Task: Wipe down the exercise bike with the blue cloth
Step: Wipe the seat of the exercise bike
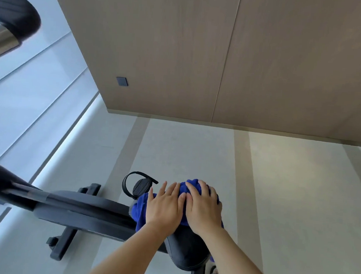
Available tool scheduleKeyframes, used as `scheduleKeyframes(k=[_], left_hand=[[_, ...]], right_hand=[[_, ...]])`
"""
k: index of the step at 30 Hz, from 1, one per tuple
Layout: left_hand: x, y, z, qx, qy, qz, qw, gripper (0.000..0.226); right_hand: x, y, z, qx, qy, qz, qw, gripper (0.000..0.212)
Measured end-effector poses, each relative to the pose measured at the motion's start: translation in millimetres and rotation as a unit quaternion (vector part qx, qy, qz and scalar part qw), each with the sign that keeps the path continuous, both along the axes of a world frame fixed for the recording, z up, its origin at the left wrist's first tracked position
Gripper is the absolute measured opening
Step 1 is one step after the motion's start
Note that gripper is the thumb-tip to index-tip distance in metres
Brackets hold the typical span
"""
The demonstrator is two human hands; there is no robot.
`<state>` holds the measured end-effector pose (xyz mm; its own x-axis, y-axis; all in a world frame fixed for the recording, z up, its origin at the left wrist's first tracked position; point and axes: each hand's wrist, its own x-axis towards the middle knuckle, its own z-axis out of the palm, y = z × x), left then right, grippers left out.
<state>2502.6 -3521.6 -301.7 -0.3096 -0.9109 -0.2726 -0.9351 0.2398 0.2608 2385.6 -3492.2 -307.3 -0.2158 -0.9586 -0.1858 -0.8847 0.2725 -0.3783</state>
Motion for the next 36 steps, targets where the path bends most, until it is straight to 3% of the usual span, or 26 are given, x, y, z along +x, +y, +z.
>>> scheduleKeyframes(k=[7, 12, 16, 22, 29, 36], left_hand=[[-29.5, -34.7, 0.6, 0.038, 0.021, 0.048, 0.998, 0.054], [-41.9, -39.1, 0.6, 0.062, -0.009, 0.123, 0.990, 0.054], [-46.6, -36.9, 12.5, 0.116, -0.039, 0.162, 0.979, 0.050], [-39.6, 2.3, 22.0, 0.059, -0.010, 0.074, 0.996, 0.061], [-27.8, 70.4, 26.0, 0.025, 0.010, 0.020, 0.999, 0.057], [-9.2, 129.5, 8.8, 0.001, 0.049, -0.004, 0.999, 0.060]], right_hand=[[-39.1, -50.4, 0.7, 0.072, -0.153, 0.085, 0.982, 0.043], [-50.6, -65.2, -3.8, 0.104, -0.232, 0.087, 0.963, 0.038], [-52.6, -56.4, -4.5, 0.058, -0.241, 0.074, 0.966, 0.028], [-57.2, -13.0, 2.7, -0.024, -0.251, 0.068, 0.965, 0.032], [-47.2, 62.7, 21.4, -0.062, -0.172, 0.067, 0.981, 0.037], [-6.7, 135.9, -0.8, -0.099, -0.220, 0.038, 0.970, 0.045]])
